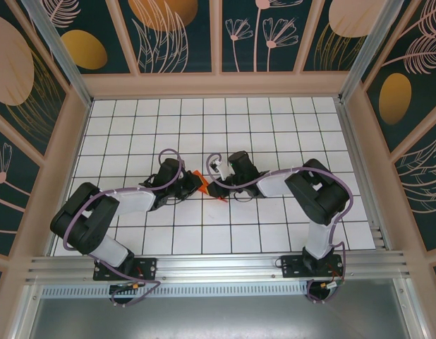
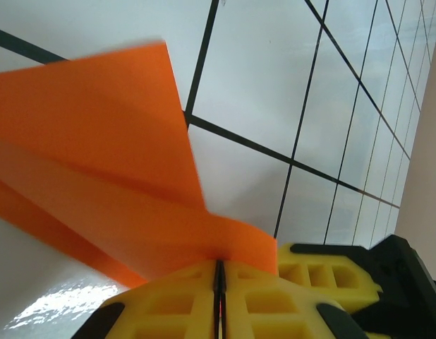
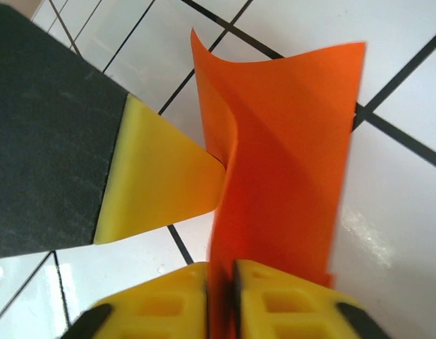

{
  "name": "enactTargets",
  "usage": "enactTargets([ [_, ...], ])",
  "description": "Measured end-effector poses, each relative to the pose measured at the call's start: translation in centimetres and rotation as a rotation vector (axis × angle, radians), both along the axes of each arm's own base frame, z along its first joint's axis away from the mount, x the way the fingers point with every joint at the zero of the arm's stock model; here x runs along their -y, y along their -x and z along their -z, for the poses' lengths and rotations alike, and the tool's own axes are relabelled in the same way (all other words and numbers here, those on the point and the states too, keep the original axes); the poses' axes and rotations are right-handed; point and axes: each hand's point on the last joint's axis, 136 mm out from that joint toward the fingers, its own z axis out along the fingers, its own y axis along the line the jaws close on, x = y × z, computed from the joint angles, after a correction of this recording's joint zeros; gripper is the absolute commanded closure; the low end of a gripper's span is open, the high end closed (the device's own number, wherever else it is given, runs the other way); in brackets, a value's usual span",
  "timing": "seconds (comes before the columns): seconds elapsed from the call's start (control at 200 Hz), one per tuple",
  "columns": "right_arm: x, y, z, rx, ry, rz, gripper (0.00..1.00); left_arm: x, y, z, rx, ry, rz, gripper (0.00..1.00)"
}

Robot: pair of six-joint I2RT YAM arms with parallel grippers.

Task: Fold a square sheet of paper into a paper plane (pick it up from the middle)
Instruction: Fold the wing for the fifth time at the center of the table.

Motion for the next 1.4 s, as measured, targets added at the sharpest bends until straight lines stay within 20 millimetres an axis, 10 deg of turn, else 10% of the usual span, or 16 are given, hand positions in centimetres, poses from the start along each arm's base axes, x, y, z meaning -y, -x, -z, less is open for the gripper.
enactTargets([
  [0.35, -0.1, 0.9, 0.2, -0.065, -0.021, -0.012, 0.95, -0.5, 0.1, -2.6, 0.072, 0.027, -0.017, 0.83],
  [1.401, -1.3, 1.3, 1.7, -0.214, -0.013, -0.06, 0.91, -2.0, 2.5, -0.1, 0.028, -0.002, -0.012, 0.86],
])
